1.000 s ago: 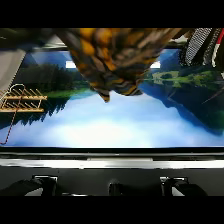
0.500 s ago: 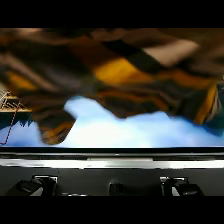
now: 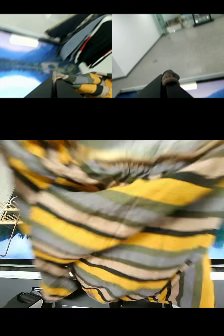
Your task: Fold the clothes and pants, and hang the long-sleeved shirts on hangers.
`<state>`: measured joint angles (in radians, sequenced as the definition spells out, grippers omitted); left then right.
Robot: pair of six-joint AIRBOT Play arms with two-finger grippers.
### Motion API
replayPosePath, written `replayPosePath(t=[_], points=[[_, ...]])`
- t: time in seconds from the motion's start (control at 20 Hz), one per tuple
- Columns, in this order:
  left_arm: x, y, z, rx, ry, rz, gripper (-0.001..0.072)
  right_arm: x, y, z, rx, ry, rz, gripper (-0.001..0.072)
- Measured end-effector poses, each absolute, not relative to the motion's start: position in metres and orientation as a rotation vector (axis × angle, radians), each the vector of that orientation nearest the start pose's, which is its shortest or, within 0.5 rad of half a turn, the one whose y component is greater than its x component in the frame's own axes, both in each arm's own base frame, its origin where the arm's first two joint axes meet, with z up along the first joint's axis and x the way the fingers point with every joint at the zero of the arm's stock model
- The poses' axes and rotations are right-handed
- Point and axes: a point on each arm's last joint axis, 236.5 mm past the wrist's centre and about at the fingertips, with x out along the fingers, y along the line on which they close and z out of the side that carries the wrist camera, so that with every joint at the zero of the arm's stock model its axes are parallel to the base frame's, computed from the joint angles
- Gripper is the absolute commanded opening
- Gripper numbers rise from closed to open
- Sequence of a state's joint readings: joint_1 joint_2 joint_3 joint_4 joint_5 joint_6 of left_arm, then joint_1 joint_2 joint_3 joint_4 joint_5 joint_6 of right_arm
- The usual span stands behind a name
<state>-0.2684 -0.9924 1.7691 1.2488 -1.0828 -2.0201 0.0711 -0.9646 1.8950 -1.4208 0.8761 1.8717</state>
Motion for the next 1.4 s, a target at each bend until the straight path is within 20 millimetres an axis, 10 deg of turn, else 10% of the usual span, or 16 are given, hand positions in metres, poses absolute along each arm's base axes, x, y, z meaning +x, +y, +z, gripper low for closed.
replayPosePath(t=[0.25,0.5,0.65,0.75,1.05,1.25,1.4], points=[[0.445,-0.189,0.217,-0.564,0.850,-0.288,0.0027,0.507,0.073,0.324,0.456,0.445,0.130,0.0036],[0.507,-0.202,0.058,-0.619,1.083,-0.214,0.0075,0.586,0.109,0.130,0.611,0.816,0.124,0.0067],[0.525,-0.200,0.019,-0.722,1.124,-0.211,0.0645,0.596,0.121,0.066,0.673,0.930,0.115,0.0183],[0.533,-0.191,0.015,-0.769,1.122,-0.206,0.0663,0.594,0.124,0.053,0.685,0.966,0.116,0.0428],[0.523,-0.132,0.084,-0.810,1.049,-0.193,0.0686,0.547,0.092,0.099,0.471,1.016,0.139,0.0480],[0.470,-0.101,0.120,-0.756,1.050,-0.149,0.0685,0.487,0.017,0.148,0.382,1.042,0.049,0.0544],[0.411,-0.105,0.113,-0.777,1.110,-0.118,0.0685,0.420,-0.011,0.144,0.440,1.123,-0.001,0.0558]])
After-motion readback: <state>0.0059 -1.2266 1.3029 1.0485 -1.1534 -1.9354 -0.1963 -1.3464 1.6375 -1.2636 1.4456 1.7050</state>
